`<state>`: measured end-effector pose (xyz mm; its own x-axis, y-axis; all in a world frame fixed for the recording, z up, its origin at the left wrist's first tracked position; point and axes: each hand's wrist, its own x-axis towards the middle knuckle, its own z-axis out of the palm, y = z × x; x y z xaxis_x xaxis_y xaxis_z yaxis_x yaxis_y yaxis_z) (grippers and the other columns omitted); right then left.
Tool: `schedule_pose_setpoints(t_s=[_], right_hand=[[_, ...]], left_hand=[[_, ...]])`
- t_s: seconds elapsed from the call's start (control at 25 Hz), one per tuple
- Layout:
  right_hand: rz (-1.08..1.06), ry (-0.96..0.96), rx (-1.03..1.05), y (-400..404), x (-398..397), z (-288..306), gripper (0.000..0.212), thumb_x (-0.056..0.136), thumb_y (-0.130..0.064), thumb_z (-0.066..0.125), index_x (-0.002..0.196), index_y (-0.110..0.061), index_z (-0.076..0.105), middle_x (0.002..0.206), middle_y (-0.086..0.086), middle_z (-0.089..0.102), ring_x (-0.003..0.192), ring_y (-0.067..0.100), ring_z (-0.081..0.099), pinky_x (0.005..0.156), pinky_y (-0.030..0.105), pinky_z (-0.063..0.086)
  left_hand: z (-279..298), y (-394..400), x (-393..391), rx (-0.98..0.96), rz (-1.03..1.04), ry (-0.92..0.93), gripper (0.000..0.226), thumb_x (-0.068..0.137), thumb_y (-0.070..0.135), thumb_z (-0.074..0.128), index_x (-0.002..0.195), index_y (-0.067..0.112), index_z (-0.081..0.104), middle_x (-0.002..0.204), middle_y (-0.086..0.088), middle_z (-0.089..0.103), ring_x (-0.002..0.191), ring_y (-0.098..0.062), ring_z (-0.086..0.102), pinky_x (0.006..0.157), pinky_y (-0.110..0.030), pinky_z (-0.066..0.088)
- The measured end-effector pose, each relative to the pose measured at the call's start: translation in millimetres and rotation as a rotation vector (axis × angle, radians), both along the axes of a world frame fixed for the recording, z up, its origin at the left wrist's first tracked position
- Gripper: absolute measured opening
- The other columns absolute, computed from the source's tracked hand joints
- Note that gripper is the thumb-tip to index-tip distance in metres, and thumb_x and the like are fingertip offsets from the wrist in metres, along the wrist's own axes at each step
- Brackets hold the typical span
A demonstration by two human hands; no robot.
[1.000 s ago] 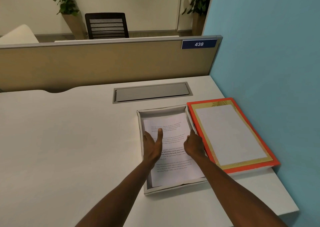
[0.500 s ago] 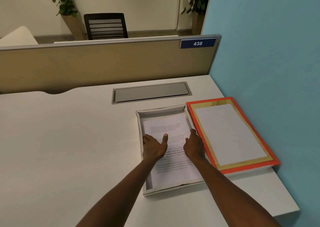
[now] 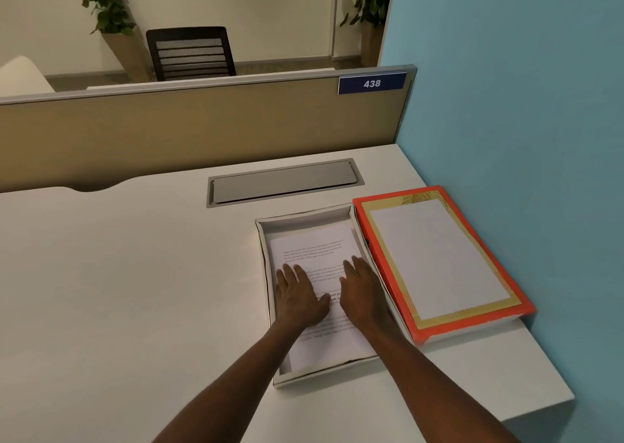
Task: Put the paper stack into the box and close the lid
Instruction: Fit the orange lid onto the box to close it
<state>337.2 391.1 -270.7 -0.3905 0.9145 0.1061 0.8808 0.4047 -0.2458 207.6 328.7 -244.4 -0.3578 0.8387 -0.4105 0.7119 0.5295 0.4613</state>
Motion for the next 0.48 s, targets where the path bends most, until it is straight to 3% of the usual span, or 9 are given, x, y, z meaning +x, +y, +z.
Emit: schedule_pose_setpoints(t_s=[0.12,0.24,0.36,0.48], right_hand=[[0.105,-0.034,-0.041,-3,7,-3,0.047,0.1,-0.03,0.052,0.142,-0.01,0.05,0.151,0.009,0.049,0.145,0.025,0.038,0.118,0.036,0.029],[0.064,0.195,0.026,-6,14,14,0.042,0.096,-0.032,0.059,0.132,-0.012,0.062,0.138,0.009,0.062,0.131,0.025,0.056,0.108,0.033,0.042],[-0.214,0.567,0.109,-5,41,42,0.036,0.091,-0.03,0.066,0.123,-0.013,0.066,0.119,0.007,0.07,0.111,0.02,0.064,0.089,0.024,0.05],[-0.622,0.765,0.171,-3,98,56,0.043,0.087,-0.028,0.071,0.126,-0.012,0.061,0.119,0.013,0.066,0.11,0.028,0.061,0.082,0.033,0.048]], left_hand=[[-3,-3,-1,-0.01,-0.021,0.008,0.105,0.096,0.056,0.052,0.161,0.003,-0.012,0.17,-0.019,-0.022,0.157,-0.039,-0.021,0.128,-0.048,-0.004],[0,-4,4,0.055,-0.008,0.015,0.105,0.096,0.057,0.052,0.161,0.008,-0.014,0.17,-0.018,-0.023,0.157,-0.038,-0.023,0.128,-0.049,-0.006],[11,1,15,0.176,-0.035,-0.01,0.104,0.095,0.059,0.053,0.162,0.016,-0.013,0.172,-0.012,-0.019,0.158,-0.034,-0.02,0.128,-0.05,-0.005],[30,22,28,0.261,-0.119,-0.011,0.097,0.095,0.058,0.054,0.164,0.022,-0.003,0.174,-0.008,-0.007,0.16,-0.031,-0.012,0.129,-0.049,0.0]])
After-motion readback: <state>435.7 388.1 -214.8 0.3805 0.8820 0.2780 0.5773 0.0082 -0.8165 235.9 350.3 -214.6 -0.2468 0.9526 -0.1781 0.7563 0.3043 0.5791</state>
